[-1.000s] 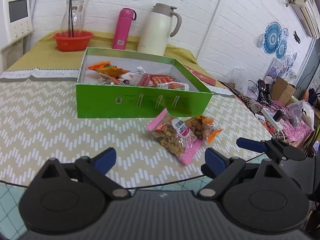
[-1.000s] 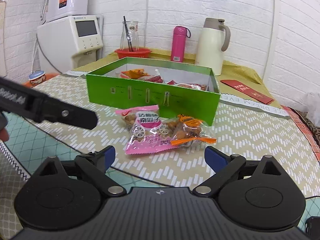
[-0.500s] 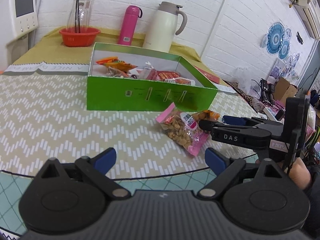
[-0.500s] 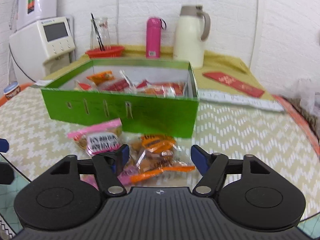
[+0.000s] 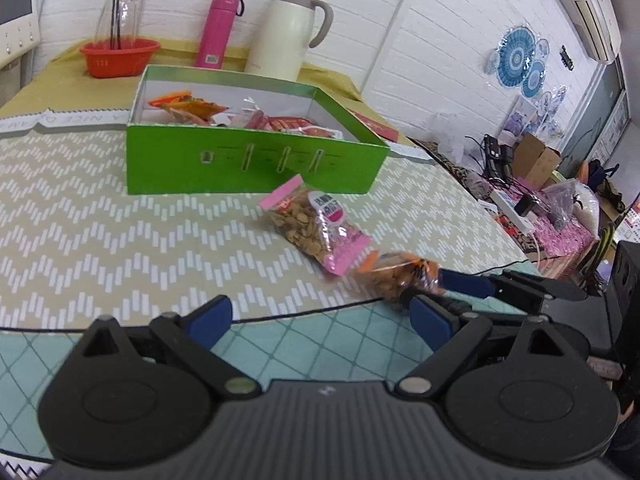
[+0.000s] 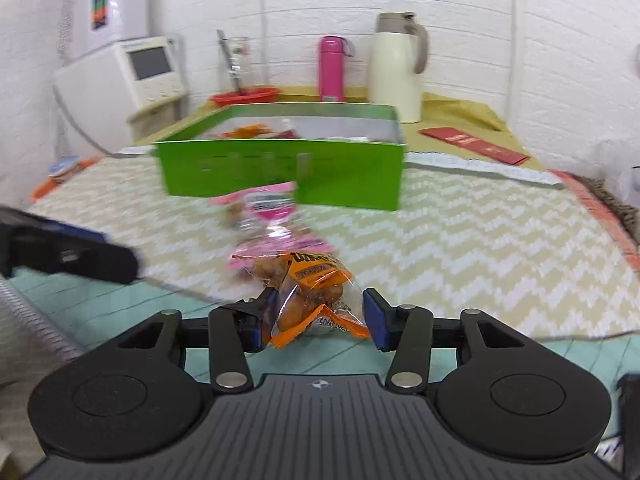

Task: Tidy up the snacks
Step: 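Grasp the orange-labelled seed bag with the right gripper and lift it, then grasp the orange-labelled bag with the left gripper while the right holds it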

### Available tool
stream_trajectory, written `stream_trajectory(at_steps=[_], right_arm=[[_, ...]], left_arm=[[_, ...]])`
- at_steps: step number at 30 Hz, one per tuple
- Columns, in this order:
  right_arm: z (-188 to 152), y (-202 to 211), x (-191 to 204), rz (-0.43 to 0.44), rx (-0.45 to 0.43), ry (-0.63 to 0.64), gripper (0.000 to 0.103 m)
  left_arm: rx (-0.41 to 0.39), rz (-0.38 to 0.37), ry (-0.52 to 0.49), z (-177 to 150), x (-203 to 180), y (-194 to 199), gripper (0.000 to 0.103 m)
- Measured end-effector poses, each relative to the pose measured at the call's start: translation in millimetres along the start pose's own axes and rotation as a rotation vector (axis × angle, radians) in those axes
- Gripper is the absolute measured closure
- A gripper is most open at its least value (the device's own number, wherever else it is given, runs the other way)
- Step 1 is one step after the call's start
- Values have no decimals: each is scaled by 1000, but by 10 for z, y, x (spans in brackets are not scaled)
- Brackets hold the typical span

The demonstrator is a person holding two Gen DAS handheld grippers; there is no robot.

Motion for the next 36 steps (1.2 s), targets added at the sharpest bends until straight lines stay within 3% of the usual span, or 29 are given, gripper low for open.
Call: stream_trajectory(at_steps=[3, 4, 6, 17, 20, 21, 22, 26, 31, 36], right_arm=[[-119, 82, 244, 103, 17, 69, 19], [-142, 90, 303, 109, 10, 90, 12], [-142, 100, 371, 95, -2, 100, 6], [-224, 415, 282, 24, -54, -21, 0], [-261, 444, 311, 6, -48, 2, 0], [-276, 440, 323, 6, -38, 7, 0], [-291, 433, 333, 10, -31, 5, 8], [-341, 354, 365, 27, -2, -10, 31], [-349, 310, 375, 34, 6, -12, 48], [-351, 279, 355, 35, 3, -18, 58]], left_arm=[[6, -50, -3, -28, -92, 9, 12], [7, -53, -14, -38, -119, 8, 12], [16, -47, -31, -55, -148, -8, 12], [5, -150, -35, -80, -213, -57, 14], [19, -202, -42, -114, -271, -60, 23], [27, -216, -42, -131, -284, -69, 32], [35, -232, -40, -144, -293, -84, 45], [55, -232, -24, -182, -276, -164, 48], [67, -265, -23, -194, -268, -210, 65], [50, -261, -45, -195, -280, -223, 69]])
Point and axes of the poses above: each gripper's, at about its wrist camera, not at the fingertips, and y roughly against the way its jaws point, x to its left, z to its top, the point moved 5 cm from there along -y, roughly the way its jaws point, and after that the axes turned 10 degrees about -y, right-handed, at the moved point
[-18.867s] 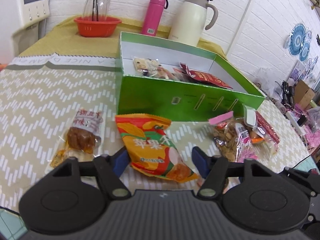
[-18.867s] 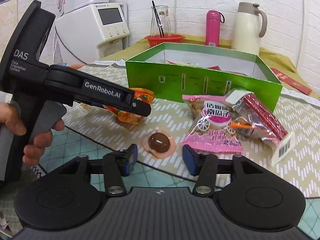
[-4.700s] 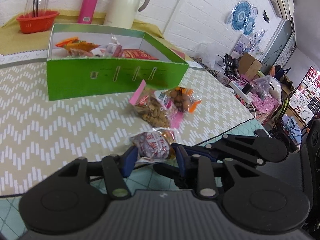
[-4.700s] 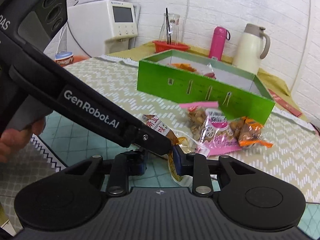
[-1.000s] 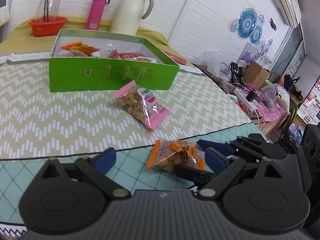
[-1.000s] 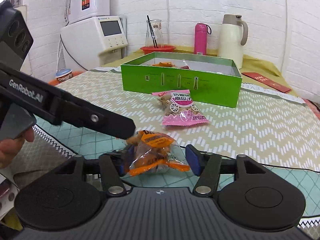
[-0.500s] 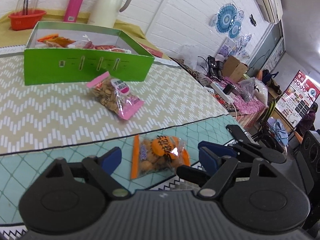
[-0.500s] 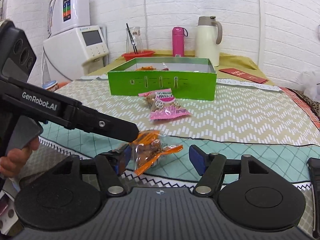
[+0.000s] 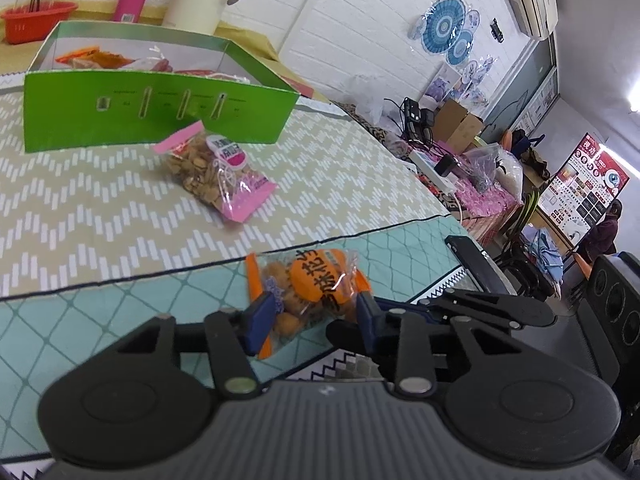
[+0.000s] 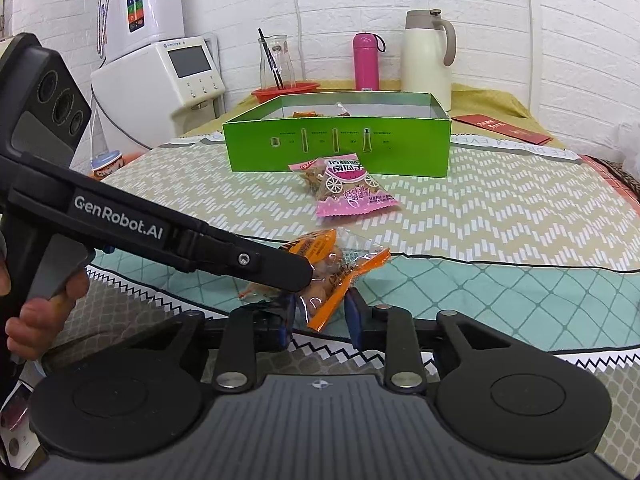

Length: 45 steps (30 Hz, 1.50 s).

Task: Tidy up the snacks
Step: 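Grasp the orange-labelled bag with the left gripper while the right holds it, then carry the orange-labelled bag into the green box and open both grippers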

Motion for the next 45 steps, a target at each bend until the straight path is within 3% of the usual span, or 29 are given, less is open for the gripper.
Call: stream_trajectory(at_steps=[1, 12, 14, 15, 23, 29, 30, 31, 32, 36, 42, 45], right_arm=[[1, -11, 2, 5, 2, 0, 64], [10, -26, 9, 3, -3, 10, 69], [4, -27, -15, 6, -2, 2, 69], [6, -25, -30, 5, -3, -7, 69], [5, -28, -84, -41, -5, -9, 58], [43, -30, -102, -39, -12, 10, 58], [51, -32, -109, -36, -10, 9, 58], [57, -38, -109, -40, -8, 13, 60], [59, -42, -108, -38, -9, 17, 62], [60, -50, -100, -26, -15, 16, 71], [69, -27, -77, -22, -22, 16, 73], [123, 51, -10, -12, -50, 29, 73]], left_arm=[[-3, 4, 1, 3, 5, -8, 69], [-29, 38, -24, -2, -42, 60, 74], [-29, 65, -20, -22, -5, 74, 65], [-32, 80, -6, -38, 33, 78, 54], [-30, 62, 27, -96, 169, 1, 54], [-32, 17, 18, -56, 144, -78, 54], [-27, 19, 9, -47, 131, -90, 59], [-12, 15, -10, -46, 104, -109, 86], [-1, 46, -35, -54, 77, -123, 88], [-10, 120, -137, -67, -62, -122, 92], [-29, 132, -112, -69, -62, -80, 92], [-78, 159, -122, -26, -131, 53, 93]])
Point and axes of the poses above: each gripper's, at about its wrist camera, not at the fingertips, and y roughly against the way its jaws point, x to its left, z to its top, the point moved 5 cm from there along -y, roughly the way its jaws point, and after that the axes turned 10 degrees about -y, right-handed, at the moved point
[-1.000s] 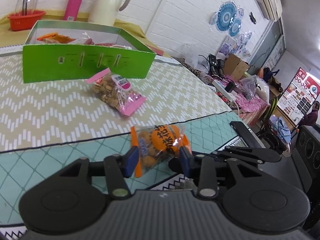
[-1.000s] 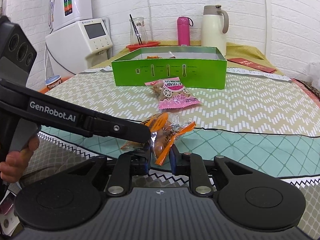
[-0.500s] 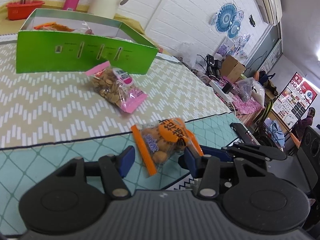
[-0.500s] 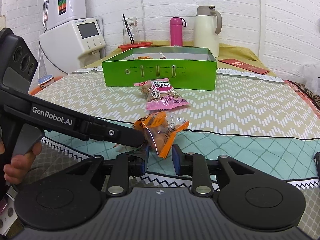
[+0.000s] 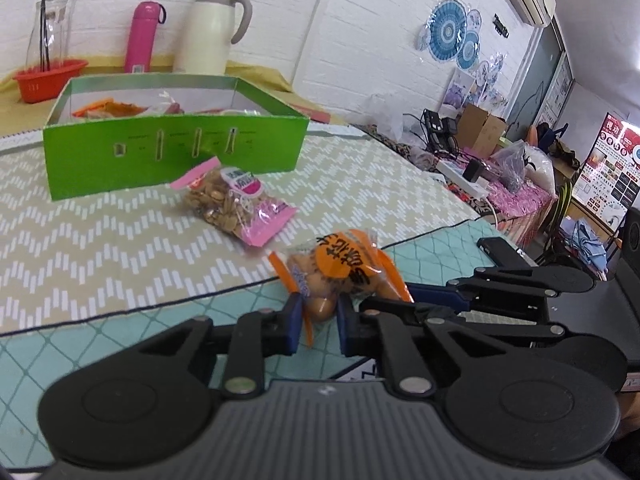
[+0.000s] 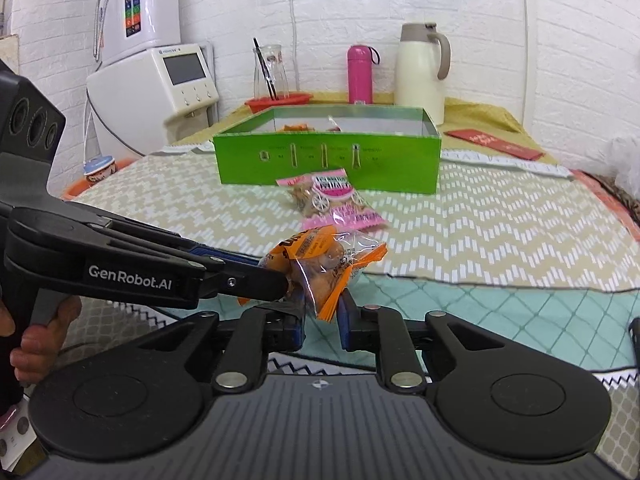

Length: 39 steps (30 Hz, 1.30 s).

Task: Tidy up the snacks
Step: 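Carry the orange-labelled bag into the green box and open both grippers, then withdraw both tools from the box toward the pink seed bag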

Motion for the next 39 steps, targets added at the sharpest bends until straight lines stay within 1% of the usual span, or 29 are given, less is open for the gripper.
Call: stream_trajectory(at_steps=[4, 8, 12, 16, 20, 23, 26, 29, 30, 31, 32, 33, 34, 35, 36, 37, 38, 39], right_arm=[[170, 87, 125, 14, -51, 45, 73], [391, 47, 258, 44, -88, 98, 73], [625, -124, 410, 80, -126, 145, 73], [919, -368, 530, 120, -163, 156, 72], [1166, -675, 624, 140, -191, 178, 72], [1297, -947, 622, 150, -191, 169, 72], [1361, -1210, 565, 155, -169, 130, 71], [1373, -1418, 518, 150, -160, 124, 70], [1369, -1481, 504, 147, -162, 118, 67], [1361, -1548, 484, 145, -158, 113, 60], [1348, -1621, 462, 134, -138, 109, 49], [1317, -1664, 436, 123, -109, 106, 36], [1280, -1673, 408, 111, -99, 100, 3], [1241, -1647, 384, 105, -121, 99, 0], [1206, -1608, 372, 100, -149, 108, 0], [1182, -1576, 362, 92, -161, 117, 0], [1161, -1551, 358, 83, -163, 123, 0], [1144, -1525, 349, 79, -166, 124, 0]], left_arm=[[-64, 43, -31, 133, -16, 196, 93], [-116, 89, -25, 277, 112, 342, 93], [-154, 150, -19, 476, 346, 438, 93], [-179, 198, 6, 735, 671, 476, 93], [-181, 249, 22, 975, 1016, 420, 93], [-166, 275, 46, 1094, 1279, 298, 93], [-139, 279, 93, 1146, 1523, 123, 93], [-119, 283, 121, 1168, 1693, -47, 92], [-118, 290, 131, 1168, 1750, -95, 89], [-119, 301, 135, 1166, 1791, -129, 85], [-124, 323, 144, 1157, 1841, -139, 72], [-130, 337, 161, 1136, 1871, -127, 28], [-157, 348, 183, 1110, 1887, -89, 22], [-192, 352, 194, 1091, 1895, -44, 22], [-214, 349, 191, 1082, 1893, -6, 18], [-218, 355, 191, 1072, 1890, 12, 6], [-219, 375, 198, 1062, 1888, 28, 1], [-221, 393, 200, 1064, 1880, 39, 0]])
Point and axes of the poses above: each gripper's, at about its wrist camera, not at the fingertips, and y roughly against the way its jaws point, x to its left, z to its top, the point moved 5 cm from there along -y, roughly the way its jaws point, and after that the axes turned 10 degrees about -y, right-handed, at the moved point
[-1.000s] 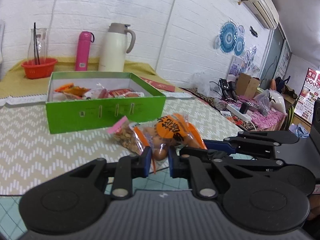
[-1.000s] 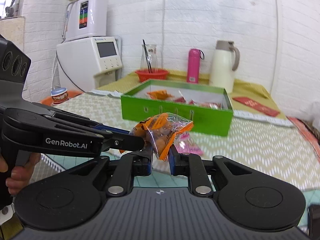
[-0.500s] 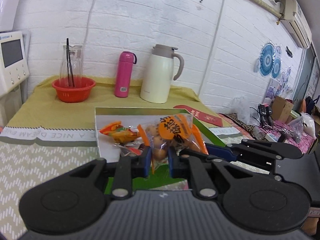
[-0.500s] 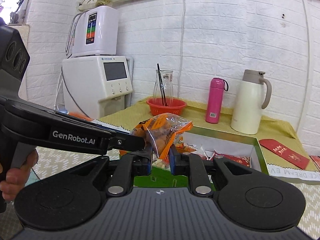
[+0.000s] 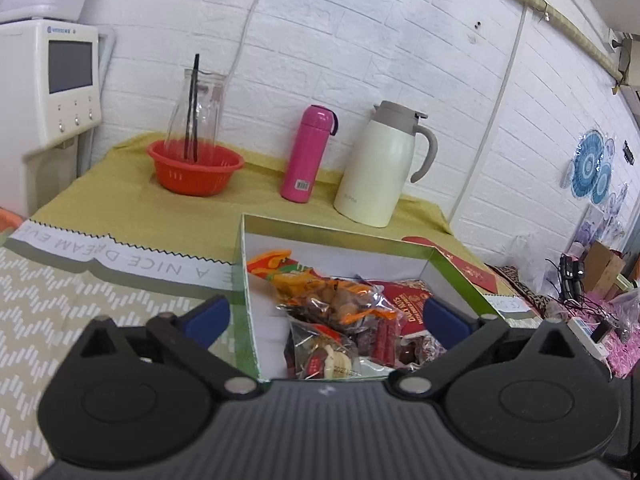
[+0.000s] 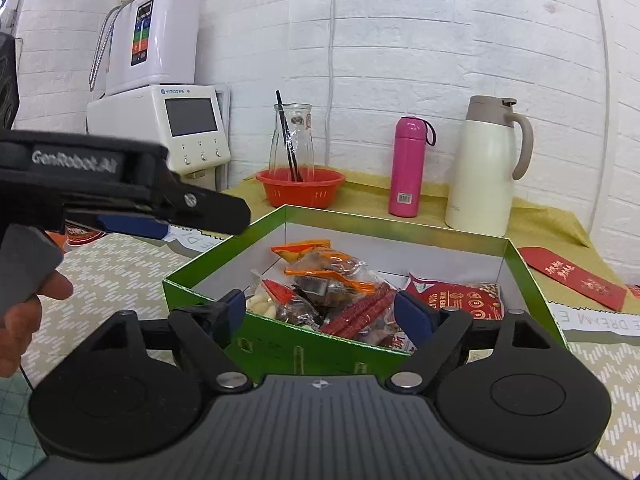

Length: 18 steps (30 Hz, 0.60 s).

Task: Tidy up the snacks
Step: 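Withdraw both tools from the box toward the pink seed bag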

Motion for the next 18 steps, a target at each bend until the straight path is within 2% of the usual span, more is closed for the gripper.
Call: stream_trajectory(at_steps=[2, 6, 11, 16, 18], right_arm=[[-12, 40, -23, -1, 0, -9, 0], [-18, 150, -61, 6, 33, -37, 0], [-71, 508, -89, 5, 48, -63, 0], [-274, 910, -161, -78, 111, -46, 0], [-400, 1069, -189, -86, 131, -42, 0]], left_arm=[[19, 14, -7, -8, -33, 7, 0], [23, -6, -10, -27, -114, 95, 0], [39, -76, -30, -74, -323, 313, 0], [137, -164, -47, -318, -603, 473, 0], [179, -212, -50, -454, -716, 507, 0]])
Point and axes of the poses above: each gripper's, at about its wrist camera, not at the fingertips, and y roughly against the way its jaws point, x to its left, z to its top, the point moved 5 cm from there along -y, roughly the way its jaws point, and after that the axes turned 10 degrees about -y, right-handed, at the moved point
